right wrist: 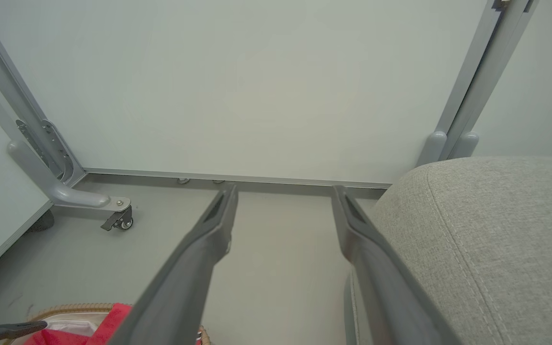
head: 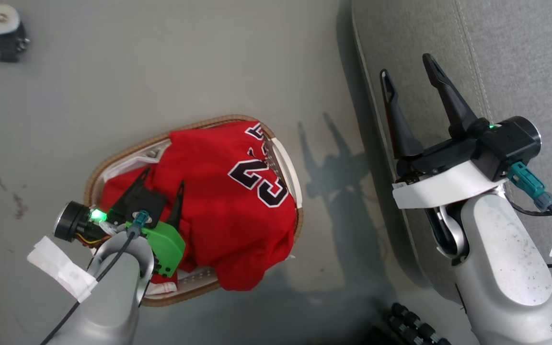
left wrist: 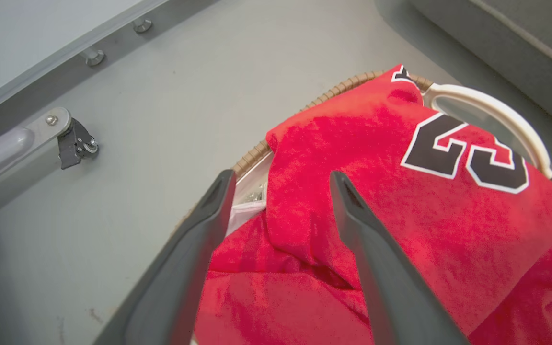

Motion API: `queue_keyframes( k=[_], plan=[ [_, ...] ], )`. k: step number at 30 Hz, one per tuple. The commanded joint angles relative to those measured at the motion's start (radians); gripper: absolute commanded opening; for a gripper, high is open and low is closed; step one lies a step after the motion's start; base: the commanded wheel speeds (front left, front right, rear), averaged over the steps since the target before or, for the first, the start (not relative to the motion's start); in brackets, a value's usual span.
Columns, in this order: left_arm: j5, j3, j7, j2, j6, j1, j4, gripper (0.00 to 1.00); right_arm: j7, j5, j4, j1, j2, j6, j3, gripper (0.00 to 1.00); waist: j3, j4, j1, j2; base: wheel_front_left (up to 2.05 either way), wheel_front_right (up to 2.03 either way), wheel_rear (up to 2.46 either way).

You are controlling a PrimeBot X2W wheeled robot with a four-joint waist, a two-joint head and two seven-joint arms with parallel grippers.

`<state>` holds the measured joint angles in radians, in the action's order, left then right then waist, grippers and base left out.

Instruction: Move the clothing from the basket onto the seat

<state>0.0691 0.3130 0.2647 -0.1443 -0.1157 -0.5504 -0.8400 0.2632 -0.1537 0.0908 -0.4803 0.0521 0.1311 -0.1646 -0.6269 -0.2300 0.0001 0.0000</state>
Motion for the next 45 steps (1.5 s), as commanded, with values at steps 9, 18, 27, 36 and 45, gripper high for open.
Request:
queue_keyframes(
  k=[9,18,27,36,45],
  plan=[
    [0.059,0.088,0.000,-0.050,0.007,-0.058,-0.142,1.00,0.002,-0.034,-0.008,0.000,0.000,-0.001,-0.023,1.00,-0.127,-0.089,-0.0001,0.0000,0.00,0.00,0.00],
    [0.116,0.150,-0.009,-0.061,0.065,-0.139,-0.342,1.00,0.002,-0.051,-0.003,0.003,0.000,-0.001,-0.036,1.00,-0.147,-0.091,-0.0001,0.0000,0.00,0.00,0.00],
    [0.182,0.234,-0.079,-0.069,0.066,-0.215,-0.419,1.00,0.002,-0.076,-0.016,-0.014,0.000,-0.001,-0.054,1.00,-0.187,-0.101,-0.0001,0.0000,0.00,0.00,0.00],
    [0.219,0.286,-0.149,-0.086,0.076,-0.274,-0.439,1.00,0.002,-0.094,-0.026,-0.028,0.000,-0.001,-0.064,1.00,-0.234,-0.118,-0.0001,0.0000,0.00,0.00,0.00],
    [0.186,0.290,-0.142,-0.086,0.058,-0.297,-0.444,0.40,0.002,-0.111,-0.035,-0.038,0.000,-0.001,-0.075,1.00,-0.261,-0.127,-0.0001,0.0000,0.00,0.00,0.00]
  ],
)
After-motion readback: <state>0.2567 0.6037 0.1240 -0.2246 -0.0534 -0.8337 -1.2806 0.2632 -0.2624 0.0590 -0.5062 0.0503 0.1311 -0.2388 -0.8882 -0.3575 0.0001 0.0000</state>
